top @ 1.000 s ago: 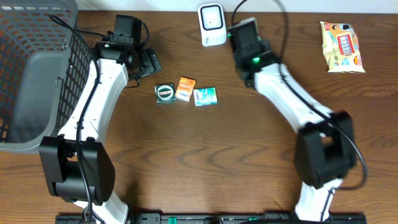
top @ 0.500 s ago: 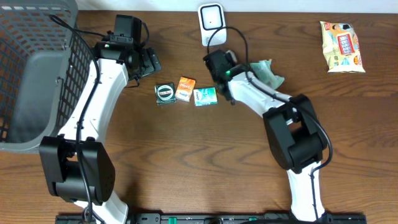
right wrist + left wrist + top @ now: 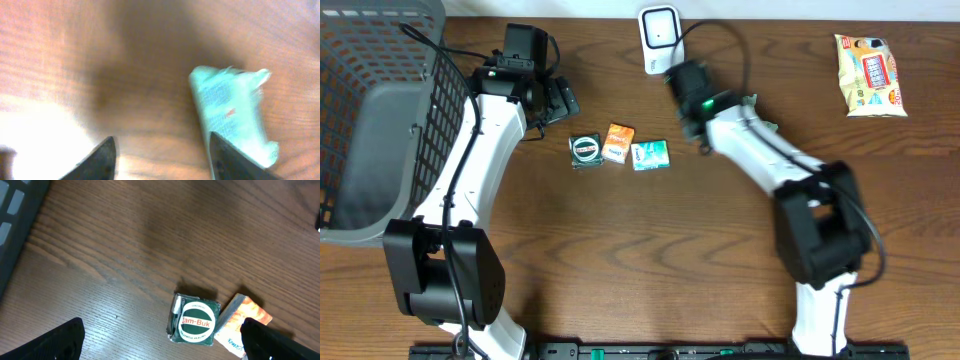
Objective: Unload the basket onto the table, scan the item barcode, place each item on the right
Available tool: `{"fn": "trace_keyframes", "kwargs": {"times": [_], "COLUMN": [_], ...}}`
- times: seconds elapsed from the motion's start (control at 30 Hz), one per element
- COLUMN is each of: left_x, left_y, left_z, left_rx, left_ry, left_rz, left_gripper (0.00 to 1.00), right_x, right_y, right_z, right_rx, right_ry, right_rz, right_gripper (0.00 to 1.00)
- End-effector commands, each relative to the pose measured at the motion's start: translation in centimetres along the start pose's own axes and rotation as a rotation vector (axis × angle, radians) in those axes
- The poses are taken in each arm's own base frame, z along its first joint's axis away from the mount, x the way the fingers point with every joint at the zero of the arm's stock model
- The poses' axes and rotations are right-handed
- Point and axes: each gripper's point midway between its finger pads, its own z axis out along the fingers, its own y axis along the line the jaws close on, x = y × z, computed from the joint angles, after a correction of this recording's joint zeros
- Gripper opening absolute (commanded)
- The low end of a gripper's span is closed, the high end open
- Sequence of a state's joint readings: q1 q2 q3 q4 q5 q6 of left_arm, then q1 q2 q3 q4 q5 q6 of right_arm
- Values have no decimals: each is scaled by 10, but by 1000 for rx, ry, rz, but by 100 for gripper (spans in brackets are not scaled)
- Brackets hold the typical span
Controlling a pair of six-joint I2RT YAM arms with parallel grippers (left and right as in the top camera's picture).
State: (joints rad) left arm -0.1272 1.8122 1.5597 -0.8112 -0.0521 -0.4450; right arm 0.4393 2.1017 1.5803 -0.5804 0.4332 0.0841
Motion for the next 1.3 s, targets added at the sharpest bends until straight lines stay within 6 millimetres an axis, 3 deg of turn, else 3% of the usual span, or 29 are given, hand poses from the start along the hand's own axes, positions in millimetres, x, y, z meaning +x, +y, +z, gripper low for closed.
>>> {"fn": "trace_keyframes", "kwargs": {"times": [0.0,0.13,0.3,0.47,0.63,0.7,0.8,0.87,1.07,1.27], "left_x": [-2,-2,-2,-2,-2,-2,-2,-2,-2,-2], "left_y": [1,1,1,1,1,1,1,1,1,1], "left_z": [0,0,0,0,0,0,0,0,0,0], "left_rx": [-8,-8,-8,-8,-8,-8,-8,-8,-8,-8], "left_ry": [-4,-4,-4,-4,-4,-4,-4,-4,-4,-4], "left_rz": [-2,-2,-2,-2,-2,-2,-2,-2,-2,-2], "left_gripper": [98,98,98,98,98,98,98,98,98,98], "right_x": [-22,-4,17,36,42,40,36,32,16,14], "right_y": [-39,-65,-76,-70,-50,-46,-44,-46,-70,-104], "right_z": [-1,27,49,65,68,67,65,62,49,32], "right_rx": [-218,-472,-714,-793,-826,-829,-828,-819,-605,96], "right_ry": [-36,23,66,118,154,151,140,129,88,93], "right_rz": [124,272,408,454,438,428,417,416,361,139], "right_gripper": [67,72,70,52,51,38,9,5,1,1]}}
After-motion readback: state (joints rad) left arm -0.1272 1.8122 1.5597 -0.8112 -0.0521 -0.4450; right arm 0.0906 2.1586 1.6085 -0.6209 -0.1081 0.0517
